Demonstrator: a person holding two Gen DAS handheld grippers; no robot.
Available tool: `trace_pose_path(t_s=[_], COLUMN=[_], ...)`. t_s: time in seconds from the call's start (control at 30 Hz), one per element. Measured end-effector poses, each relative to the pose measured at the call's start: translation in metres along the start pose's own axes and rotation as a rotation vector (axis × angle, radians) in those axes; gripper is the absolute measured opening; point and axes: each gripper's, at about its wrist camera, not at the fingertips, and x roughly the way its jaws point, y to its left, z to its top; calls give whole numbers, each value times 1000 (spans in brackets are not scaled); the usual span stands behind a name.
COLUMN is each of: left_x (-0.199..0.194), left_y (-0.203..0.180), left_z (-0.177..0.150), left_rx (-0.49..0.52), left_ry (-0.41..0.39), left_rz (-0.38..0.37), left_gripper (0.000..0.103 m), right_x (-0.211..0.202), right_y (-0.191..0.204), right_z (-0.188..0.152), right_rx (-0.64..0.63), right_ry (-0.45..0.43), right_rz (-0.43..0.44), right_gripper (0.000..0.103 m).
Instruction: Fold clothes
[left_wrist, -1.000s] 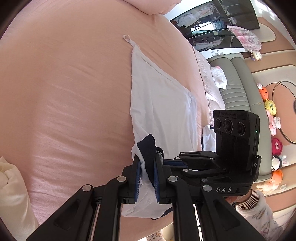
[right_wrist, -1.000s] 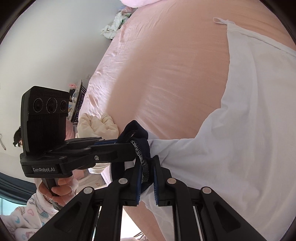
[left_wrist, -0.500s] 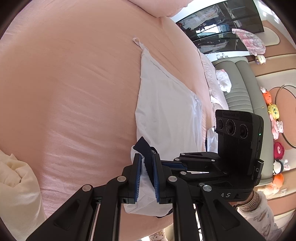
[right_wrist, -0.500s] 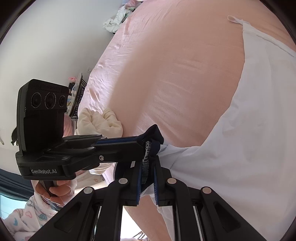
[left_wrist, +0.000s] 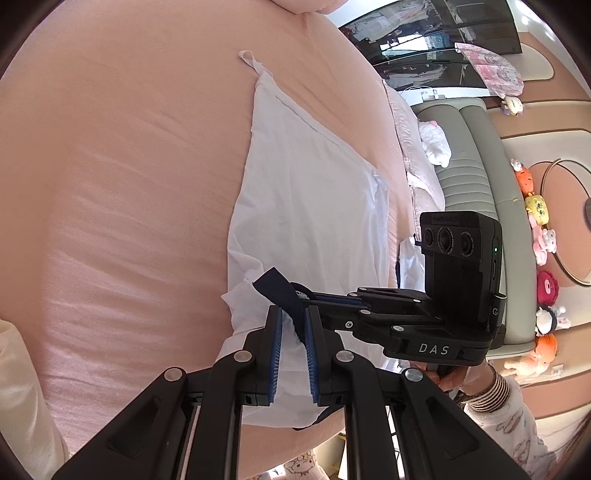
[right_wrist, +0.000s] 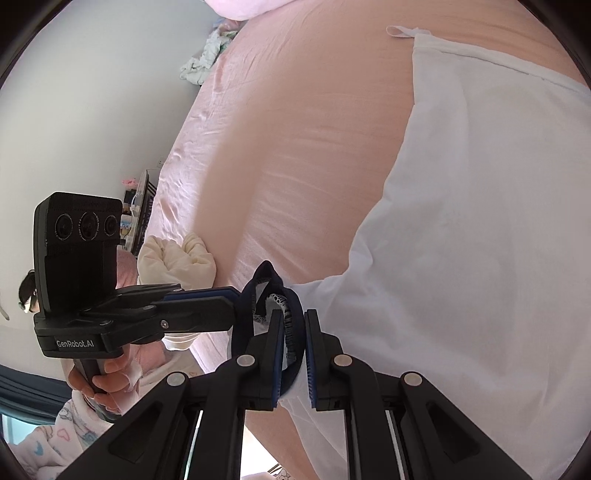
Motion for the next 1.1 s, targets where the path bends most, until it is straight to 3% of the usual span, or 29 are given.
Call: trace_pose_path(t_s=[0.17, 0.33, 0.47, 0.53, 0.6, 0.7, 0.8, 0.87, 0.93, 1.0, 1.1], left_x=[5, 8, 9, 9, 12, 18, 27, 32, 35, 39, 43], left_y=[-12, -26, -30, -31, -29, -26, -28, -32, -37, -39, -38], left_z=[-3, -8, -14, -20, -27, -39, -52, -61, -72, -80, -87], left_rx=[47, 115, 155, 184, 200, 227, 290, 355, 423, 466, 476], left_ry=[7, 15, 12, 4, 3, 17, 34, 32, 14, 11, 10], left_rz=[15, 120, 261, 303, 309, 328, 402, 470, 541, 569, 581], left_gripper=[11, 12, 22, 31, 49, 51, 51, 51, 51, 51, 51], right_x=[-7, -9, -8, -9, -10, -13, -17, -19, -21, -22, -20], right_y=[-9, -22, -38, -46, -53, -54, -47, -42, -37, -34, -29], right_z=[-5, -14, -23, -27, -30, -33, -33, -34, -35, -37, -40], right_rx=[9, 17, 44, 60, 74, 68, 28, 19, 18, 23, 21], right_ry=[-15, -6, 8, 12, 16, 13, 6, 2, -5, -15, -20], right_rz=[-9, -40, -75, -87, -87, -73, -59, -55, -54, -46, -47], right_gripper=[10, 10, 10, 10, 10, 10, 10, 20, 54, 63, 63])
